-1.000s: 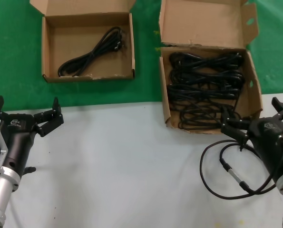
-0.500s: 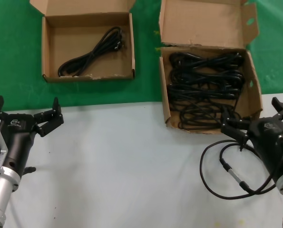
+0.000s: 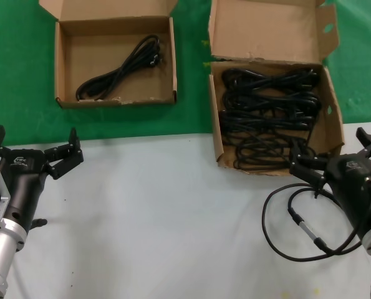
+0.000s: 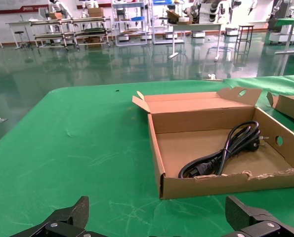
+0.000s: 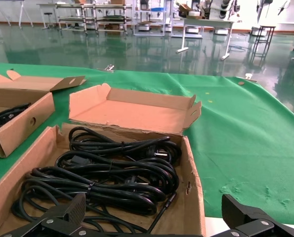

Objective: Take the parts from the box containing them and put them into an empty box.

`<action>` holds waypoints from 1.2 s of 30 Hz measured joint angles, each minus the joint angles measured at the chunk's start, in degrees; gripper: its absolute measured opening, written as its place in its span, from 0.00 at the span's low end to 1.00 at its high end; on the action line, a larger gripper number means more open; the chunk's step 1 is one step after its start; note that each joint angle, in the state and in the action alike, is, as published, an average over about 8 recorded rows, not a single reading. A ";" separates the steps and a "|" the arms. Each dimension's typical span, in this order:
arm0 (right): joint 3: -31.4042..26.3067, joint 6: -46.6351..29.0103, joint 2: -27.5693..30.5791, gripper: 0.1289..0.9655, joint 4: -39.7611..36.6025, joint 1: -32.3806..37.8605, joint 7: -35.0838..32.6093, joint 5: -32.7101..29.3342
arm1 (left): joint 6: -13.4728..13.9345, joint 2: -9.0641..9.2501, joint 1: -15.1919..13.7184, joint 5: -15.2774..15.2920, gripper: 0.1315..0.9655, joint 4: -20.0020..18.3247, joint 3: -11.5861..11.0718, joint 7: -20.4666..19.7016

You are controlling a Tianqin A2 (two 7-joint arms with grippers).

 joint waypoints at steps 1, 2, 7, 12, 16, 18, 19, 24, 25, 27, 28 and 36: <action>0.00 0.00 0.00 1.00 0.00 0.00 0.00 0.00 | 0.00 0.00 0.00 0.00 1.00 0.00 0.00 0.00; 0.00 0.00 0.00 1.00 0.00 0.00 0.00 0.00 | 0.00 0.00 0.00 0.00 1.00 0.00 0.00 0.00; 0.00 0.00 0.00 1.00 0.00 0.00 0.00 0.00 | 0.00 0.00 0.00 0.00 1.00 0.00 0.00 0.00; 0.00 0.00 0.00 1.00 0.00 0.00 0.00 0.00 | 0.00 0.00 0.00 0.00 1.00 0.00 0.00 0.00; 0.00 0.00 0.00 1.00 0.00 0.00 0.00 0.00 | 0.00 0.00 0.00 0.00 1.00 0.00 0.00 0.00; 0.00 0.00 0.00 1.00 0.00 0.00 0.00 0.00 | 0.00 0.00 0.00 0.00 1.00 0.00 0.00 0.00; 0.00 0.00 0.00 1.00 0.00 0.00 0.00 0.00 | 0.00 0.00 0.00 0.00 1.00 0.00 0.00 0.00; 0.00 0.00 0.00 1.00 0.00 0.00 0.00 0.00 | 0.00 0.00 0.00 0.00 1.00 0.00 0.00 0.00; 0.00 0.00 0.00 1.00 0.00 0.00 0.00 0.00 | 0.00 0.00 0.00 0.00 1.00 0.00 0.00 0.00; 0.00 0.00 0.00 1.00 0.00 0.00 0.00 0.00 | 0.00 0.00 0.00 0.00 1.00 0.00 0.00 0.00; 0.00 0.00 0.00 1.00 0.00 0.00 0.00 0.00 | 0.00 0.00 0.00 0.00 1.00 0.00 0.00 0.00; 0.00 0.00 0.00 1.00 0.00 0.00 0.00 0.00 | 0.00 0.00 0.00 0.00 1.00 0.00 0.00 0.00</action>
